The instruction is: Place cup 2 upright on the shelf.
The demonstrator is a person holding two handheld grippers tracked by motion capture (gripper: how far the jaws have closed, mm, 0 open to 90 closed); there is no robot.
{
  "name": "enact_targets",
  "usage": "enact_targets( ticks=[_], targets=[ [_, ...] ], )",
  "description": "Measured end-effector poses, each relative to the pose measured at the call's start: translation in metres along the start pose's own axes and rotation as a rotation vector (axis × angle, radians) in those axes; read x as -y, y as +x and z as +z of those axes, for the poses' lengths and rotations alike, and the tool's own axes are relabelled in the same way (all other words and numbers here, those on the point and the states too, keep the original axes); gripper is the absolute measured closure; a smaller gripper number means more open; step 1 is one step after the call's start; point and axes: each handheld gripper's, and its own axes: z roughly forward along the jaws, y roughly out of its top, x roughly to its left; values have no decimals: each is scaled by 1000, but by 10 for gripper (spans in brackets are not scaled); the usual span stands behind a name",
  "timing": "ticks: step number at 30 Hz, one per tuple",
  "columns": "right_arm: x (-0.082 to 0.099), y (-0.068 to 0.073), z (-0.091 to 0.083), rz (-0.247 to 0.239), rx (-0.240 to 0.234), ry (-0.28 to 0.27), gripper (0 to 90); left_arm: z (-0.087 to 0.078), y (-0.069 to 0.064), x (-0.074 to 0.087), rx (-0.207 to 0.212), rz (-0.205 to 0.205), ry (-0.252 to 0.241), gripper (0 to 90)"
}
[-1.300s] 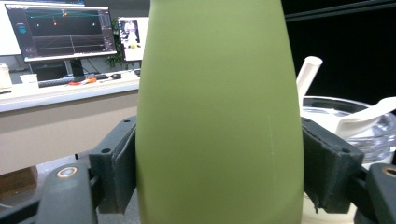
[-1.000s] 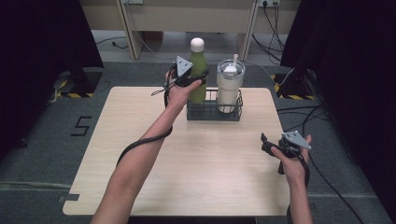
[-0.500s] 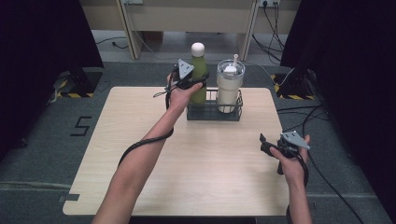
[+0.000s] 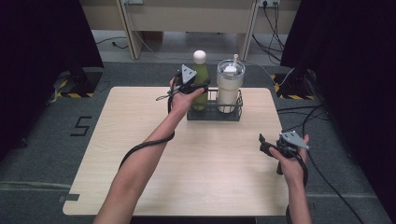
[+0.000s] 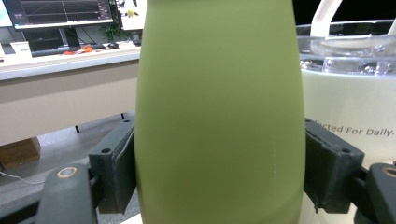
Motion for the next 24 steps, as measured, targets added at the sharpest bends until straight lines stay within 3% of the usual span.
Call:
enact_targets(
  ticks=[19,24],
  targets=[
    [1,2,1,-3,-4,4,96,-1,-2,2,24,5,10,223],
    [1,3,2,-7,-9,7,96,-3,-1,3,17,0,15,167]
  ],
)
